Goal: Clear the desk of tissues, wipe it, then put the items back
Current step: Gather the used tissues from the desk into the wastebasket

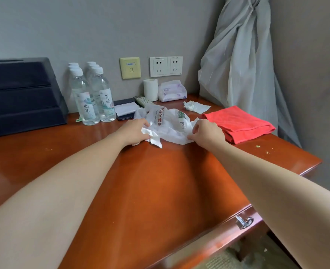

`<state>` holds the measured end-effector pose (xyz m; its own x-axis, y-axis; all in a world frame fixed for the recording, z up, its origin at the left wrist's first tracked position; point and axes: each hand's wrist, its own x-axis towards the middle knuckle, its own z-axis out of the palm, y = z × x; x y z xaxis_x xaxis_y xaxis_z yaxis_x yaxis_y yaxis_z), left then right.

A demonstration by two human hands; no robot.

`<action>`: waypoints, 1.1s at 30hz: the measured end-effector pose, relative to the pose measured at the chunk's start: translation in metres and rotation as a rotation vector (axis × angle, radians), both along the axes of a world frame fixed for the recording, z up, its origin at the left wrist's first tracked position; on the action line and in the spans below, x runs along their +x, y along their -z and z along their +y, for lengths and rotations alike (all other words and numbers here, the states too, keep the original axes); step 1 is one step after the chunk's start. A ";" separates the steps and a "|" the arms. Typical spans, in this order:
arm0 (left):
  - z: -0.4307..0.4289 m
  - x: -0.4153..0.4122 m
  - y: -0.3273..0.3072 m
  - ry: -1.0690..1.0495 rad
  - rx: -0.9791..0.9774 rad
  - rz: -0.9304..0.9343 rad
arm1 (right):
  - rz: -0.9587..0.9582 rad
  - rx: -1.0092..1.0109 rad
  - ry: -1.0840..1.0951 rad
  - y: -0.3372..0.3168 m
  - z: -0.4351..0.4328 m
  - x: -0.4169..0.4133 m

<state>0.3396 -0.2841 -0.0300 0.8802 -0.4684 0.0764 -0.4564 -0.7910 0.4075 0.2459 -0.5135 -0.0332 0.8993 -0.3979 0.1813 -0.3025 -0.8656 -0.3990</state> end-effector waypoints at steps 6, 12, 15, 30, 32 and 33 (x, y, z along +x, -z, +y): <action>0.030 -0.045 -0.002 -0.023 0.033 0.010 | 0.022 0.101 -0.027 0.001 0.027 -0.028; 0.066 -0.103 -0.009 -0.094 -0.043 -0.040 | -0.016 0.203 -0.074 -0.005 0.064 -0.076; 0.085 -0.138 -0.013 -0.120 -0.081 -0.052 | -0.039 0.235 -0.095 -0.006 0.078 -0.105; 0.159 -0.342 -0.004 -0.203 -0.193 -0.022 | -0.056 0.255 -0.286 -0.001 0.156 -0.258; 0.167 -0.366 0.004 -0.202 -0.198 -0.022 | -0.055 0.260 -0.302 0.008 0.165 -0.277; 0.171 -0.376 0.009 -0.203 -0.202 -0.023 | -0.054 0.259 -0.306 0.014 0.170 -0.285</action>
<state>-0.0367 -0.1128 -0.0393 0.9514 -0.2562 0.1710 -0.3079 -0.7708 0.5578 -0.0392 -0.3439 -0.0469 0.9754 -0.1519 0.1600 -0.0193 -0.7811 -0.6241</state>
